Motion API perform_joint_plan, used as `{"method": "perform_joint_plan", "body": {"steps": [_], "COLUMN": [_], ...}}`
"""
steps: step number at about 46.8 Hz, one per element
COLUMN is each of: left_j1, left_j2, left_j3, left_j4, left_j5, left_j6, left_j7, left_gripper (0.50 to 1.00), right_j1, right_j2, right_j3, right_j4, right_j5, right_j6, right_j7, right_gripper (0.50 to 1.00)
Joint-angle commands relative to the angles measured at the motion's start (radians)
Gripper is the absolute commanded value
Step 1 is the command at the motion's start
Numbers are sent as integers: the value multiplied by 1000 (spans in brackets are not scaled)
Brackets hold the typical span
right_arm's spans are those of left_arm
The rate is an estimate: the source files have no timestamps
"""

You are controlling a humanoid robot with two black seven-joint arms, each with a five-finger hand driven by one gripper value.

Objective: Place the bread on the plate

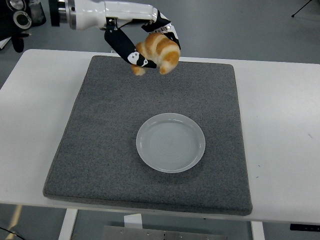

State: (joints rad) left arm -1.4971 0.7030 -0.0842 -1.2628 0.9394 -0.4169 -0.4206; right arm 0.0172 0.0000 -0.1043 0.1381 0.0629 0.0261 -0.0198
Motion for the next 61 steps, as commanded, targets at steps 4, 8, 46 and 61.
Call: {"method": "perform_joint_plan", "body": {"steps": [4, 8, 46, 61], "left_j1": [43, 72, 238, 256], "left_j2": [-54, -80, -201, -220], "left_j3": [1, 1, 24, 70], "left_j4": [0, 0, 0, 8], "left_j5": [41, 74, 463, 504], "left_j6": [44, 75, 132, 181], "left_j7": [0, 0, 10, 13], "left_gripper": [500, 500, 500, 500], "right_j1": [0, 0, 0, 0], "right_j2": [0, 0, 0, 0], "right_j3": [0, 0, 0, 0], "right_j4": [0, 0, 0, 0], "right_j5": [0, 0, 0, 0], "right_j6": [0, 0, 0, 0], "right_j7": [0, 0, 0, 0], "right_gripper": [952, 952, 952, 952]}}
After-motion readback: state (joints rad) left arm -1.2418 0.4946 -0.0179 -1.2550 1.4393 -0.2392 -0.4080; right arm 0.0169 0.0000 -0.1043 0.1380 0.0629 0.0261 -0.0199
